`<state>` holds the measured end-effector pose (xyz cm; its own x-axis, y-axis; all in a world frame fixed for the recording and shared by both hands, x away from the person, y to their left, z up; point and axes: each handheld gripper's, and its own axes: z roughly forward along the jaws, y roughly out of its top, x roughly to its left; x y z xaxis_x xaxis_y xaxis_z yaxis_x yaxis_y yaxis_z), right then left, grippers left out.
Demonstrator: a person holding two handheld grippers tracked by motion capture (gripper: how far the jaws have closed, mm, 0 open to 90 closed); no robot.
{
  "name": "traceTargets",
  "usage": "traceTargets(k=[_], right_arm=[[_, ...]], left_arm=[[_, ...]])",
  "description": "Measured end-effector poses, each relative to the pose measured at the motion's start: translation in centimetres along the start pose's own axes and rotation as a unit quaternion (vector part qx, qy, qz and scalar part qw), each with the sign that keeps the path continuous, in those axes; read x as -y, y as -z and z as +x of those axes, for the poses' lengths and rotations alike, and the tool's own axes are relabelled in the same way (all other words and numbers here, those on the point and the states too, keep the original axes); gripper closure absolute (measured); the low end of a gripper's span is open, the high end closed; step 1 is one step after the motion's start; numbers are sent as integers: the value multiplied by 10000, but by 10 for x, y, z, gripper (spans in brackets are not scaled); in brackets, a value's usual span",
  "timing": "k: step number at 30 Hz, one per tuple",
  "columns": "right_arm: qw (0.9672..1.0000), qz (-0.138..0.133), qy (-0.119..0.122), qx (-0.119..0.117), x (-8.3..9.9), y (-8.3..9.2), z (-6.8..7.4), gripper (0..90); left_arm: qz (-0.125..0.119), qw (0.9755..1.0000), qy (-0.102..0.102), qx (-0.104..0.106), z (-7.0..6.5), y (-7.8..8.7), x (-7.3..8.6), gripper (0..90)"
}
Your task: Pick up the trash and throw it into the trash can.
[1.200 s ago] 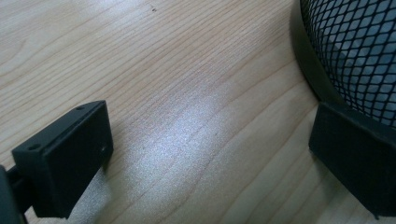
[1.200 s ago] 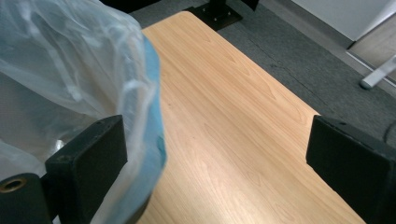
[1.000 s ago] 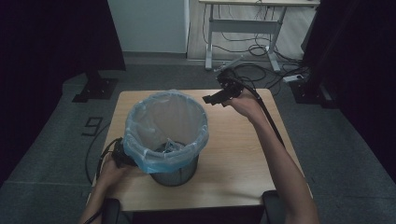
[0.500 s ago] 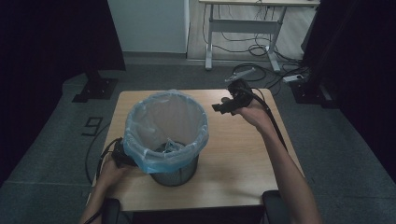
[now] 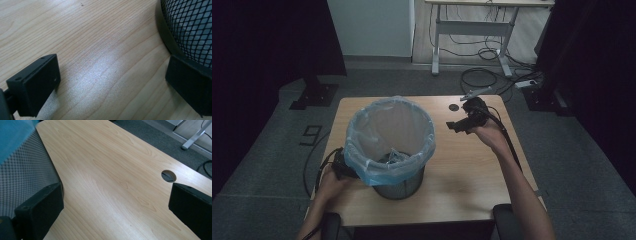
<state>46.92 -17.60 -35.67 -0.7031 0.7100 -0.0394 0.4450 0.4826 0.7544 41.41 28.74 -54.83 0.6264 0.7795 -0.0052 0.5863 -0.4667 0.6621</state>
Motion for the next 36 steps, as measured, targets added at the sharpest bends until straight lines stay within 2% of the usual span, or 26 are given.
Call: traceTargets(k=[9, 13, 18, 36], right_arm=[[9997, -33, -210, 68, 27, 1, -9, 0], [9997, -21, -204, 118, 39, 2, -12, 0], [9994, -10, -319, 166, 54, 2, -16, 0], [9966, 111, -540, 613, 101, 16, -33, 10]], left_arm=[[-1, 10000, 1, -1, 0, 0, 0, 0], [1, 10000, -1, -1, 0, 0, 0, 0], [0, 10000, 2, 5, 0, 0, 0, 0], [0, 10000, 5, 2, 0, 0, 0, 0]])
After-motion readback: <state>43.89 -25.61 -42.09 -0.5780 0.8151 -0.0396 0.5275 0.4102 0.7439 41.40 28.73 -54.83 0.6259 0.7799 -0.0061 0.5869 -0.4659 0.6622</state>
